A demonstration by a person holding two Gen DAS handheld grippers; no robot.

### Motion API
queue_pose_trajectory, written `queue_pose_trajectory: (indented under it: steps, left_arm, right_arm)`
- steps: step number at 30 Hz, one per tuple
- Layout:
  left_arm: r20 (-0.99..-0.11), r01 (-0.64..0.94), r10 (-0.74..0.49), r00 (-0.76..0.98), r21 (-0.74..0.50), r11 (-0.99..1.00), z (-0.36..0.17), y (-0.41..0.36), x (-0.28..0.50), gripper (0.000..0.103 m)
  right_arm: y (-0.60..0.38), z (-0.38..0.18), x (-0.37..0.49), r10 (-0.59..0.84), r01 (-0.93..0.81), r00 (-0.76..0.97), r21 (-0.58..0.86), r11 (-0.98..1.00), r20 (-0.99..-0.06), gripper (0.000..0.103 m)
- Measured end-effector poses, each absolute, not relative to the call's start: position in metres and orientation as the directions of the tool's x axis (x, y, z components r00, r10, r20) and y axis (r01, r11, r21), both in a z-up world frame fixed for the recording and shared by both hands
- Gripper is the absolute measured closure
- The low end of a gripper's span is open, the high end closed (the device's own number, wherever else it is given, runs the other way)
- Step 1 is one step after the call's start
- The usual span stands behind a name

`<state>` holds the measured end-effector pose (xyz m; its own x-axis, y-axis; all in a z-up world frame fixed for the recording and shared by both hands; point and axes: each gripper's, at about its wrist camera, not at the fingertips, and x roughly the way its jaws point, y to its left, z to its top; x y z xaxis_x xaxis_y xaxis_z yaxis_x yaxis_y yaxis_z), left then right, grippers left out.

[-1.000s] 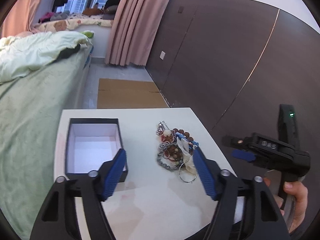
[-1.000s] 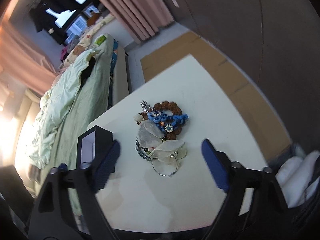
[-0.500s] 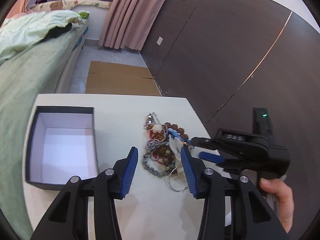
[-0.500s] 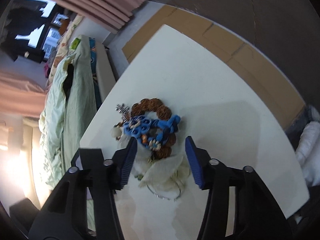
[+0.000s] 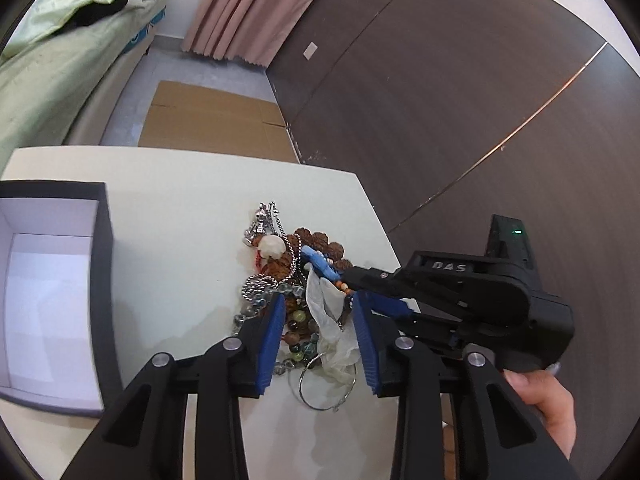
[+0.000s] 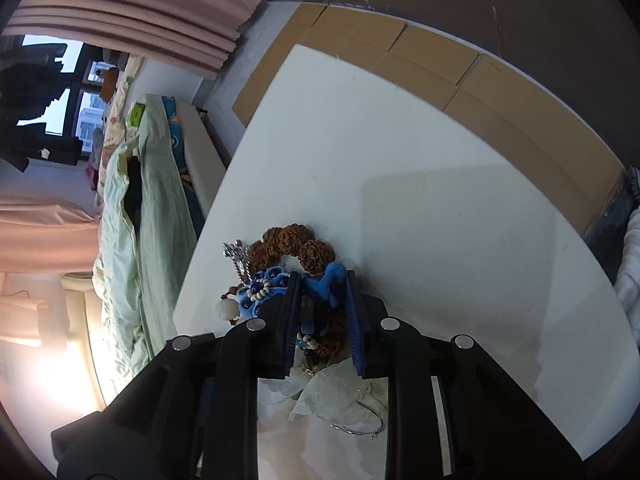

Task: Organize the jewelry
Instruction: 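Lower the right tool onto the pile and grasp the blue beaded bracelet, then carry the blue bracelet into the black box and open the right tool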

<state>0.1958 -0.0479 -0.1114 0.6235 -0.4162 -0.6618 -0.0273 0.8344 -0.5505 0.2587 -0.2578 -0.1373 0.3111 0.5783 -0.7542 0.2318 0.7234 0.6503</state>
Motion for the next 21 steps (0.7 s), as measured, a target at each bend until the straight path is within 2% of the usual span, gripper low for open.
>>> queue_pose_trajectory:
  steps: [1, 5, 8, 13, 14, 21]
  left_arm:
    - [-0.665, -0.031, -0.416, 0.620, -0.550, 0.835, -0.114, -0.049, 0.198, 0.072]
    - [-0.674, -0.030, -0.430, 0.601, -0.557, 0.830, -0.123, -0.054, 0.204, 0.072]
    - [-0.686, -0.022, -0.434, 0.584, -0.549, 0.836, -0.130, -0.062, 0.207, 0.077]
    - [-0.714, -0.029, -0.397, 0.577, -0.504, 0.863, -0.135, -0.071, 0.209, 0.101]
    - [-0.713, -0.030, -0.395, 0.579, -0.504, 0.863, -0.134, -0.071, 0.208, 0.103]
    - [-0.621, 0.039, -0.436, 0.651, -0.546, 0.837, -0.103, -0.062, 0.189, 0.103]
  right_arm:
    - [-0.259, -0.133, 0.258, 0.579, 0.224, 0.324, 0.655, 0.721, -0.748, 0.092]
    - [-0.255, -0.115, 0.257, 0.594, 0.170, 0.373, 0.682, 0.712, -0.713, 0.092]
    - [-0.252, -0.105, 0.255, 0.592, 0.136, 0.396, 0.682, 0.719, -0.702, 0.092]
    - [-0.252, -0.097, 0.252, 0.600, 0.109, 0.409, 0.690, 0.716, -0.688, 0.092]
    - [-0.253, -0.094, 0.252, 0.604, 0.102, 0.413, 0.693, 0.714, -0.682, 0.092]
    - [-0.253, -0.079, 0.241, 0.632, 0.048, 0.447, 0.722, 0.690, -0.633, 0.092]
